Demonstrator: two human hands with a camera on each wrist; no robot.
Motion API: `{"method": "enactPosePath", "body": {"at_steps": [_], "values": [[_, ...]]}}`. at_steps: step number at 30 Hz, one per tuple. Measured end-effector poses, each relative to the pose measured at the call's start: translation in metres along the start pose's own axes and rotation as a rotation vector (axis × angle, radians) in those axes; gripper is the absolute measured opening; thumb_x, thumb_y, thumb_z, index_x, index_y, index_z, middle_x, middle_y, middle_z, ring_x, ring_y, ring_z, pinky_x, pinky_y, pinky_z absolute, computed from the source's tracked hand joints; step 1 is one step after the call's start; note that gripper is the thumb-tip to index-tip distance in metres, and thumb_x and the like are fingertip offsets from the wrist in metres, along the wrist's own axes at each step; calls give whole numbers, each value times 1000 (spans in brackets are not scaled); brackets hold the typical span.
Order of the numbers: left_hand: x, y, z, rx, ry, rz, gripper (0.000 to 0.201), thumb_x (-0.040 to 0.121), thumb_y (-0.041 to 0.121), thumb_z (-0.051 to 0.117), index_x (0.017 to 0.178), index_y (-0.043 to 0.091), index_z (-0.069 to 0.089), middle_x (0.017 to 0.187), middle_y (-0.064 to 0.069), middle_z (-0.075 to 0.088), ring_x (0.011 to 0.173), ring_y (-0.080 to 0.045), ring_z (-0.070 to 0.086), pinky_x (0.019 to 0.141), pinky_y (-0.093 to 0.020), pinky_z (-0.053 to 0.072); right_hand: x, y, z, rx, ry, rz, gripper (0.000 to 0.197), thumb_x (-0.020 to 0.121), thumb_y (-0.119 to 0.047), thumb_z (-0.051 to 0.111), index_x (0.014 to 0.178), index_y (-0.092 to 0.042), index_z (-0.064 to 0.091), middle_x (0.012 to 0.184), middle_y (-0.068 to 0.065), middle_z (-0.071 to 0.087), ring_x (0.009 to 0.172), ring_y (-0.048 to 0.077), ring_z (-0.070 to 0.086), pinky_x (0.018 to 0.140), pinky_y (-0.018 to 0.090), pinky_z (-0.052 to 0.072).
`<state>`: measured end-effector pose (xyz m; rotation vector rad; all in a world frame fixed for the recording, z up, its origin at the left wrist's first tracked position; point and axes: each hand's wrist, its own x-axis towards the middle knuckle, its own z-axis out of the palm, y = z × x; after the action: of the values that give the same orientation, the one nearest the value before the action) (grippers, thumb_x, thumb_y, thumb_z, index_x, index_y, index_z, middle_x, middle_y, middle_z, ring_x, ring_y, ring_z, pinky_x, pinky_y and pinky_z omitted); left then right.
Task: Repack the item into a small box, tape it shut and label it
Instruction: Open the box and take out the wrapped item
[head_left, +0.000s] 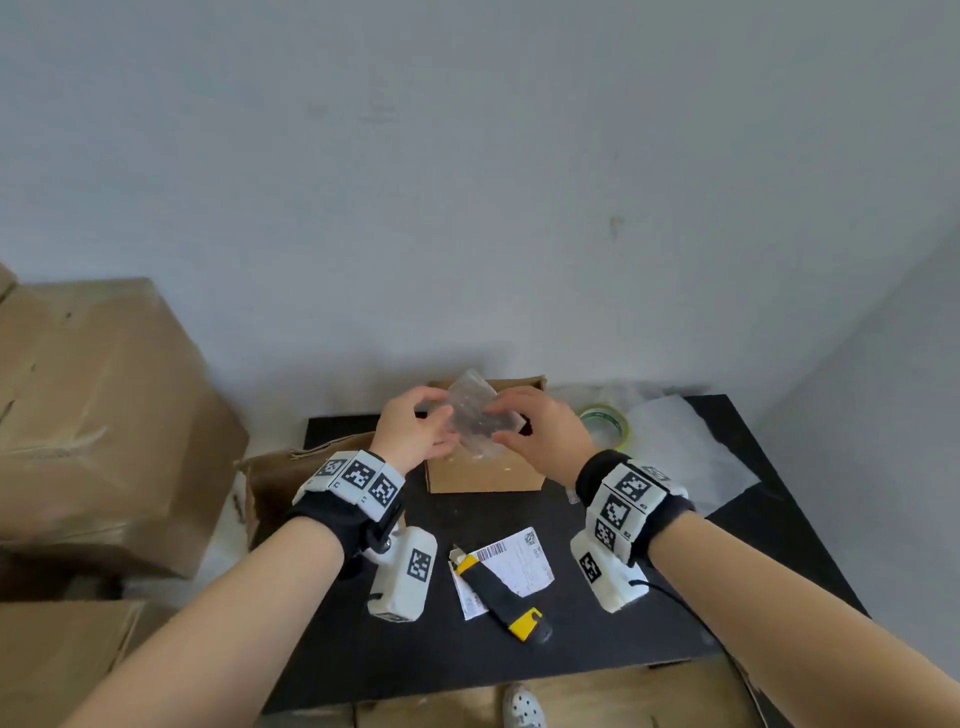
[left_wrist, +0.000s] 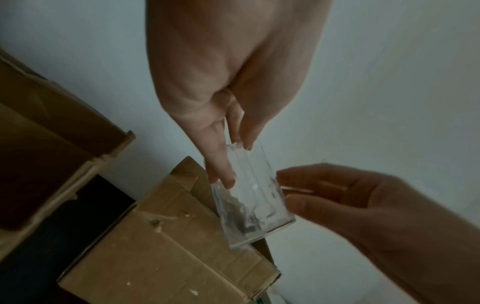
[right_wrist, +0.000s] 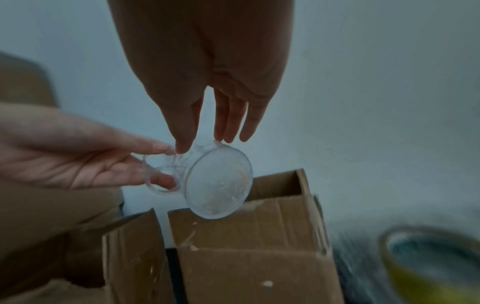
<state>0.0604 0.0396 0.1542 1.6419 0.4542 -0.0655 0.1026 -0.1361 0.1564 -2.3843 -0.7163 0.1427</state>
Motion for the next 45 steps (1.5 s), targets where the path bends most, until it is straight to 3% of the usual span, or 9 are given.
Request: {"method": "enactPosePath", "body": {"at_steps": [5, 9, 14, 18, 23, 29, 35, 41, 45], "values": [[9, 12, 30, -53, 124, -74, 13, 91, 8, 59, 104, 10, 58, 127, -17, 51, 97, -34, 65, 61, -28, 60, 14, 11, -15, -20, -62, -234, 22, 86, -26, 66, 105, -15, 71, 113, 2, 63, 94, 12, 56, 80, 27, 44], [13, 28, 45, -23, 204, -86, 13, 92, 8, 58, 105, 7, 56, 115, -22, 58, 95, -35, 66, 63, -33, 60, 22, 10, -28, 47, -132, -268, 19, 85, -25, 67, 100, -14, 70, 96, 2, 69, 76, 6, 51, 70, 21, 38], [13, 31, 54, 48, 201, -85, 24, 92, 10, 57, 115, 1, 54, 111, -23, 61, 93, -31, 67, 65, -28, 59, 33, 16, -36, -35, -250, -264, 21, 84, -15, 65, 105, -15, 68, 100, 3, 69, 85, 15, 58, 77, 21, 42], [16, 28, 57, 73, 134, -69, 38, 94, 23, 55, 127, 5, 46, 108, -23, 63, 82, -26, 69, 63, -25, 59, 40, 28, -39, 16, -293, -214, 17, 84, -10, 64, 100, -13, 70, 96, 3, 70, 85, 16, 61, 85, 33, 50], [23, -2, 35, 481, 256, 83, 39, 98, 22, 44, 137, 18, 40, 97, -9, 67, 85, -19, 66, 86, -36, 53, 43, 45, -35, 130, -342, -76, 19, 82, -4, 67, 99, -12, 71, 92, 3, 69, 85, 14, 64, 85, 26, 50], [26, -33, 22, 809, 45, 131, 34, 99, 16, 40, 131, 21, 49, 127, -8, 51, 105, -19, 57, 92, -26, 42, 47, 56, -27, 143, -396, -9, 17, 82, -4, 68, 95, -15, 70, 84, -2, 66, 81, 13, 64, 83, 25, 50], [37, -48, 32, 925, -104, 50, 37, 100, 29, 37, 136, 29, 45, 143, -12, 40, 123, -27, 49, 104, -41, 41, 47, 61, -24, 62, -370, 51, 19, 84, -5, 66, 100, -13, 71, 88, 1, 68, 82, 14, 65, 82, 27, 52], [37, -53, 42, 883, 15, 54, 37, 102, 31, 29, 124, 15, 54, 114, -8, 60, 102, -21, 58, 90, -37, 47, 45, 60, -12, -170, -391, 38, 22, 87, -10, 62, 107, -14, 71, 103, 3, 70, 90, 14, 63, 86, 22, 45], [36, -60, 39, 859, 8, 73, 35, 101, 32, 32, 129, 19, 48, 122, -9, 54, 104, -21, 57, 91, -34, 48, 49, 57, -7, -208, -389, 58, 20, 89, -13, 60, 106, -13, 72, 105, 3, 71, 96, 16, 64, 88, 24, 45]]}}
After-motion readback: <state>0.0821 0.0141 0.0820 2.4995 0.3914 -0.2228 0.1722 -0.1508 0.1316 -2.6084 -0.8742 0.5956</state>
